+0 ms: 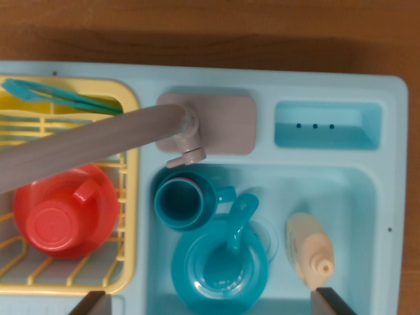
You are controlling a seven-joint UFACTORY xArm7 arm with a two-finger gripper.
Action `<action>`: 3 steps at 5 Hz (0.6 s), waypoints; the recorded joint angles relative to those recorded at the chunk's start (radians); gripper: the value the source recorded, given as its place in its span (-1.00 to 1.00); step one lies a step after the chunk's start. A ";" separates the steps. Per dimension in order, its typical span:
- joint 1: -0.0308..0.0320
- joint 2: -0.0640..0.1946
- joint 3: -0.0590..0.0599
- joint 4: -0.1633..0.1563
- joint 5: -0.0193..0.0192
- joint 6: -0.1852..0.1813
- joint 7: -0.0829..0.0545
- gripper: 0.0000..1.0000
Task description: Pick detergent from the sink
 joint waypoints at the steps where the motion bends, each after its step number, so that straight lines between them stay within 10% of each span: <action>1: 0.0000 0.000 0.000 0.000 0.0000 0.000 0.000 -1.00; 3: -0.0082 0.010 -0.008 -0.032 0.0060 -0.038 -0.024 -1.00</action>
